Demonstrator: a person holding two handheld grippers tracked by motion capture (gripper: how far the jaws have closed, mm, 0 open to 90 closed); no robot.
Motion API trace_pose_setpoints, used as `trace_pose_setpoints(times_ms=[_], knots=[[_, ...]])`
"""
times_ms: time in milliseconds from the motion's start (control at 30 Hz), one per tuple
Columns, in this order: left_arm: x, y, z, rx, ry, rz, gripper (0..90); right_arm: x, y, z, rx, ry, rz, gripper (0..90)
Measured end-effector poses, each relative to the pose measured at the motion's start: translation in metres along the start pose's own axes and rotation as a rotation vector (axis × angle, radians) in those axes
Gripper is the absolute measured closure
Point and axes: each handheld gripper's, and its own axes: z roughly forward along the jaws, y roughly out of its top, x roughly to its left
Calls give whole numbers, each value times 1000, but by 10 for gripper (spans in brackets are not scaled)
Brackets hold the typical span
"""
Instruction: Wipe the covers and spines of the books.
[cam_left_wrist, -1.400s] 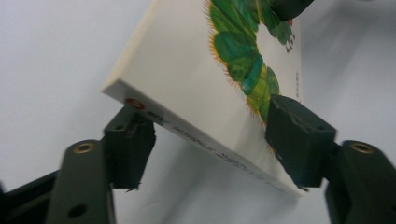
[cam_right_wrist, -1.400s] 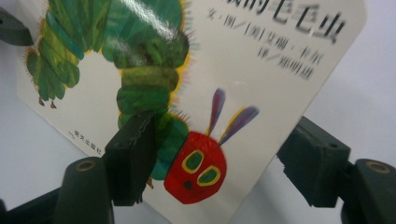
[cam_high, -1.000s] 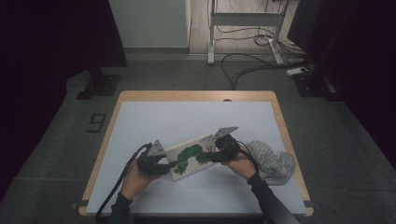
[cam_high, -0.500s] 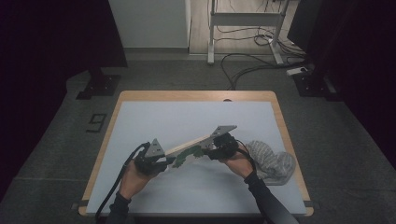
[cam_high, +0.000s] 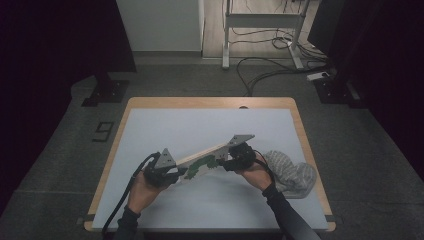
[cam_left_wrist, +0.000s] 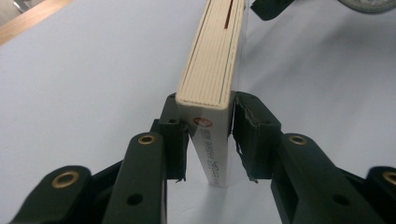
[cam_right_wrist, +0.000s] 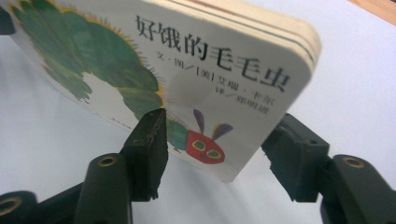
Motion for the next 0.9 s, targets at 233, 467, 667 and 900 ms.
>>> trace_pose_setpoints(times_ms=[233, 467, 667, 900], knots=[[2, -2, 1, -16, -9, -15, 652, -6, -7, -16, 0, -21, 2, 300], [5, -2, 2, -17, -37, -40, 653, -15, -16, -33, 26, -46, 0, 232], [7, -2, 2, -18, -54, -55, 658, -23, -26, -51, 39, -76, 16, 208], [9, -3, 2, -22, -60, -65, 661, -41, -40, -79, 39, -134, 64, 199]])
